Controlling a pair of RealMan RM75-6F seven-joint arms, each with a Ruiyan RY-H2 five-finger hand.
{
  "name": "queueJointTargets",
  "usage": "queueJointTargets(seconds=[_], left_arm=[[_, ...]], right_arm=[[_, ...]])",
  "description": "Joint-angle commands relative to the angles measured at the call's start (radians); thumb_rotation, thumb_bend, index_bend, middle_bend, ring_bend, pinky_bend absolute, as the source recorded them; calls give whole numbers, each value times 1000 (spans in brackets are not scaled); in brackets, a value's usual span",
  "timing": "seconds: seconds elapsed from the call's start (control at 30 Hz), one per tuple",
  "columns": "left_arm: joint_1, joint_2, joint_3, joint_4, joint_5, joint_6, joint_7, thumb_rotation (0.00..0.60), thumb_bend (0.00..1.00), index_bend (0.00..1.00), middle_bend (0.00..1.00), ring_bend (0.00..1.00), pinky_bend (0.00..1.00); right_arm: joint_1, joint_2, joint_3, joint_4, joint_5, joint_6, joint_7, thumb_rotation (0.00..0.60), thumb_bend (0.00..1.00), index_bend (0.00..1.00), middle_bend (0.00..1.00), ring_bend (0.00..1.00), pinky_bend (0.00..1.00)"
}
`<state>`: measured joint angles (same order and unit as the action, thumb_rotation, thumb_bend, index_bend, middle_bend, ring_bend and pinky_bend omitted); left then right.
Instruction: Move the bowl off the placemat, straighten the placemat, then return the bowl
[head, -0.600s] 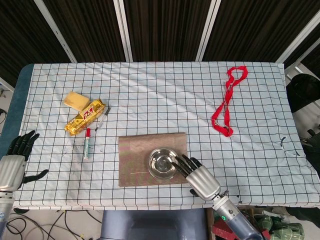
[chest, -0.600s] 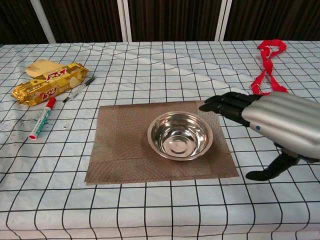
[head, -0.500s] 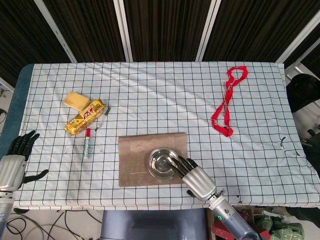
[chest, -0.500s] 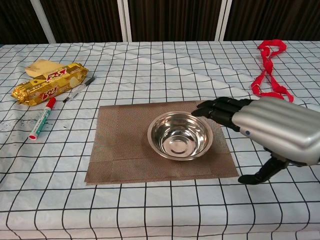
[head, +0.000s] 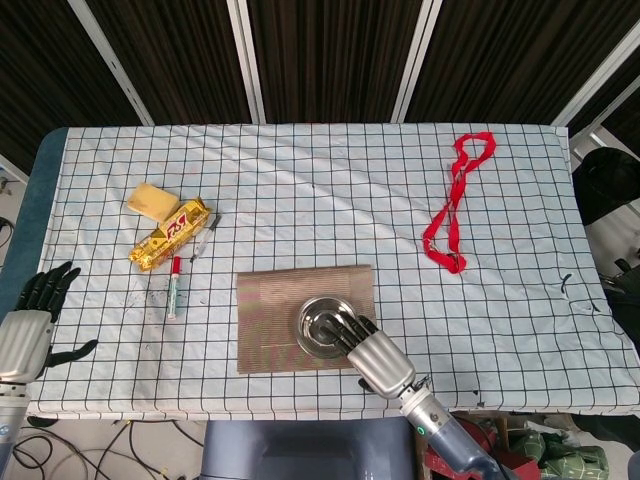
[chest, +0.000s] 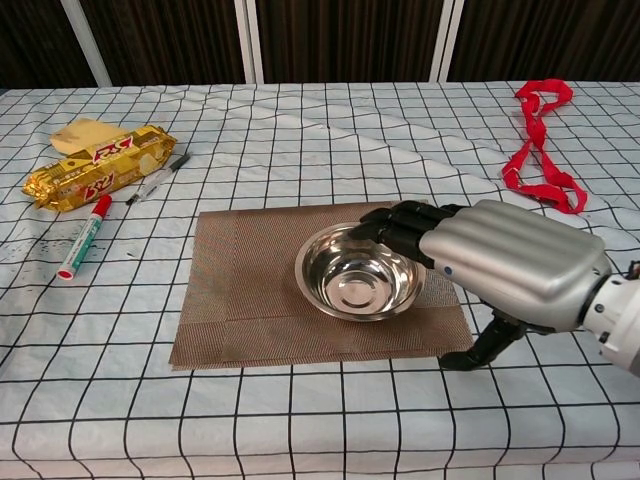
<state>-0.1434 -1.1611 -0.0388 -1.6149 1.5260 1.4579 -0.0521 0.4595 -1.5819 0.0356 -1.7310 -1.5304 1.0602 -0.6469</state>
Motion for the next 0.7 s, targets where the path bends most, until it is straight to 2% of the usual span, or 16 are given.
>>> queueJointTargets(seconds=[0.03, 0.3, 0.47, 0.7], left_arm=[[0, 0, 0, 0, -1, 0, -1, 600, 16, 0, 0, 0, 0], [-3, 3, -2, -3, -7, -7, -6, 600, 16, 0, 0, 0, 0], [-5, 5, -4, -5, -13, -14, -7, 600, 16, 0, 0, 0, 0], [-7, 7, -6, -9, -16, -16, -12, 600, 16, 0, 0, 0, 0]], right_arm=[[3, -5, 3, 2, 5, 0, -3, 600, 0, 0, 0, 0, 175], [18, -35, 11, 25, 25, -9, 7, 600, 0, 8, 24, 6, 174], [34, -58, 16, 46, 31, -22, 14, 600, 17, 153, 87, 29, 174], [58, -102, 30, 91, 53, -44, 27, 600, 118, 356, 129, 52, 180]])
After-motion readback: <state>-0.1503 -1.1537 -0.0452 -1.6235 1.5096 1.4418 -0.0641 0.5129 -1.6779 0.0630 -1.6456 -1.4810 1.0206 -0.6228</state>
